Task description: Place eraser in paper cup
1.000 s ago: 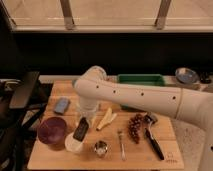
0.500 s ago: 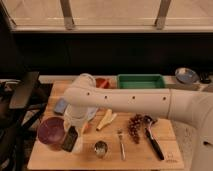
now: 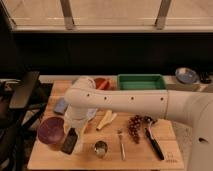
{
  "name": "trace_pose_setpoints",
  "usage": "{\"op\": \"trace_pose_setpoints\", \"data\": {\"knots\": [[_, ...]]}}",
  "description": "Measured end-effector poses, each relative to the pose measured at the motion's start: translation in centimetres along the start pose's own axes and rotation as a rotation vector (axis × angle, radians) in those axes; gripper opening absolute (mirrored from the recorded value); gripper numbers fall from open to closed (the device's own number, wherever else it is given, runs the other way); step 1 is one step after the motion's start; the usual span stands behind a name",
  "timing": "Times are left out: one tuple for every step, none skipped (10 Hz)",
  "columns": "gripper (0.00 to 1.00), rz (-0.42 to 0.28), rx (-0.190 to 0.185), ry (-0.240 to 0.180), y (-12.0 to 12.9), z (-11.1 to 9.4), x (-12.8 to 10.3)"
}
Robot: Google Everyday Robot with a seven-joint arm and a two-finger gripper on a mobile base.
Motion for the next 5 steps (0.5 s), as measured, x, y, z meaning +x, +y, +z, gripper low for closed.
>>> {"op": "trace_pose_setpoints", "data": {"knots": [[0.5, -0.003, 0.002, -0.005, -0.1, 0.27, 0.0], [0.6, -0.003, 0.001, -0.008, -0.11, 0.49, 0.03], [0.7, -0.003, -0.003, -0.009, -0.06, 0.69, 0.01], [0.77, -0.002, -0.004, -0.012, 0.06, 0.86, -0.06], [0.8, 0.005, -0.001, -0.011, 0.37, 0.96, -0.05]]}}
